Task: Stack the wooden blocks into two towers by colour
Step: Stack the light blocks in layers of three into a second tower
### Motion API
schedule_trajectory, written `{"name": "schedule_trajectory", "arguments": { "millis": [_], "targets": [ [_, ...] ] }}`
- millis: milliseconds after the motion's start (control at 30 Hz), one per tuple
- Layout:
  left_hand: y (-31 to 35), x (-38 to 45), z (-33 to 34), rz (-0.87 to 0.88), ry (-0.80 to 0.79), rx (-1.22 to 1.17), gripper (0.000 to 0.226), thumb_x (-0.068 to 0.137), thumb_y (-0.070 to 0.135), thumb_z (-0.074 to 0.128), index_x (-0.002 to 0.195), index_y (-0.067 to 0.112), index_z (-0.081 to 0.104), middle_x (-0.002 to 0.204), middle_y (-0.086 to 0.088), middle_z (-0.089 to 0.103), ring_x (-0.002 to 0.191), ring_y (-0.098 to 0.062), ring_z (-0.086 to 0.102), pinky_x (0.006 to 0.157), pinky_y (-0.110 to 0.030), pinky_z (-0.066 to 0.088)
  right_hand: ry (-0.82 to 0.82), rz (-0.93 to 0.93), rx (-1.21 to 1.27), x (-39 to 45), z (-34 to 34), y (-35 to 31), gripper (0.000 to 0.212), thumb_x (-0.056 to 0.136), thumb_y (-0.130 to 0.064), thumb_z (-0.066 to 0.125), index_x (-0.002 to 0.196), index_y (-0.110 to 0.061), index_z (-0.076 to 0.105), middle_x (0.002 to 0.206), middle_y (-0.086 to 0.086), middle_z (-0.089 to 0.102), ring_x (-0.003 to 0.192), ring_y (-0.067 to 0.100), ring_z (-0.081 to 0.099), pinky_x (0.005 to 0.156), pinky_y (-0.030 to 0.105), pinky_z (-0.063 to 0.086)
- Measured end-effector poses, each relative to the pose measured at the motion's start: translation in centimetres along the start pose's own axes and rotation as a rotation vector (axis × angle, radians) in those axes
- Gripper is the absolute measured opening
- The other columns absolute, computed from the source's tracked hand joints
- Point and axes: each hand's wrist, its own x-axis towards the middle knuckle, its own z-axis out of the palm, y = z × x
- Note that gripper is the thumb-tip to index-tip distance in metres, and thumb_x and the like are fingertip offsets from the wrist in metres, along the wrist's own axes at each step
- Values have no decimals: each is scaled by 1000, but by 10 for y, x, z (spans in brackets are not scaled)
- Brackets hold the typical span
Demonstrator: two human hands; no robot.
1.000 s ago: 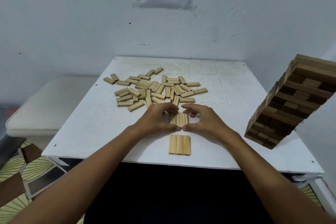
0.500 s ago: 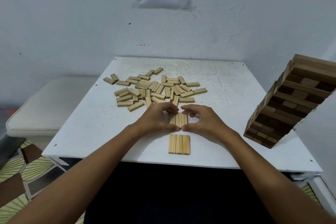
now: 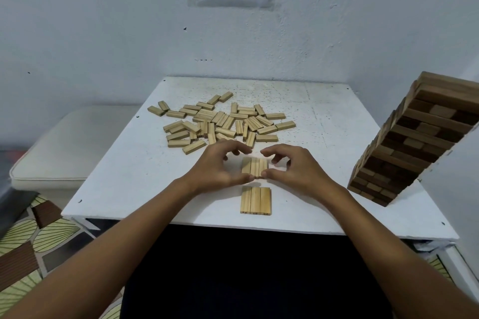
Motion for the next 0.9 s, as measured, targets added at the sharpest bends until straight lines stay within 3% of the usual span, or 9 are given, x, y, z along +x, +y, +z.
{"name": "schedule_trajectory", "arguments": {
  "millis": [100, 233, 333, 500, 700, 800, 900],
  "targets": [
    [6, -18, -5, -9, -124, 23, 54, 60, 56, 78, 105, 31, 66, 104, 21, 62, 98, 0, 54, 74, -12, 39, -128, -10, 0, -12, -4, -2, 41, 74, -21, 82, 112, -28, 68, 102, -17, 66, 90, -1, 59, 64, 7, 39],
    [5, -37, 1, -54, -217, 62, 63, 57, 62, 80, 113, 37, 63, 111, 11, 59, 103, 1, 52, 82, -14, 41, -254, -23, -70, -27, -5, -1, 56, 70, -25, 85, 121, -30, 64, 113, -18, 62, 95, -4, 57, 67, 4, 37],
    [8, -44, 8, -48, -188, 84, 62, 63, 52, 86, 118, 33, 64, 117, 11, 58, 108, 3, 49, 91, -18, 42, -263, -46, -101, -32, -4, -1, 58, 70, -27, 85, 123, -30, 63, 119, -16, 59, 98, -3, 57, 69, 5, 37],
    [13, -44, 12, 39, -148, 116, 53, 68, 47, 84, 115, 23, 71, 121, 13, 64, 113, 4, 48, 93, -12, 37, -260, -46, -89, -35, -5, -4, 51, 70, -26, 85, 118, -29, 67, 115, -14, 62, 97, -2, 57, 69, 6, 38],
    [13, -45, 11, 38, -166, 132, 42, 73, 42, 81, 109, 21, 75, 123, 7, 66, 113, -4, 53, 95, -30, 45, -244, -36, -108, -37, 2, -5, 36, 71, -26, 85, 105, -23, 74, 112, -12, 64, 99, -3, 56, 73, 6, 38],
    [18, -49, 7, 10, -160, 122, 45, 73, 41, 81, 112, 21, 73, 129, 8, 62, 119, -2, 52, 101, -26, 43, -187, -59, -150, -43, 9, -8, 30, 71, -33, 85, 98, -23, 76, 106, -12, 62, 101, 2, 55, 81, 16, 41],
    [25, -55, 7, -47, -138, 100, 66, 68, 47, 84, 125, 22, 65, 134, 10, 57, 121, 2, 48, 99, -13, 38, -150, -65, -177, -48, 13, -12, 31, 72, -38, 82, 99, -25, 77, 103, -10, 61, 101, 6, 55, 88, 28, 46]
  ]
}}
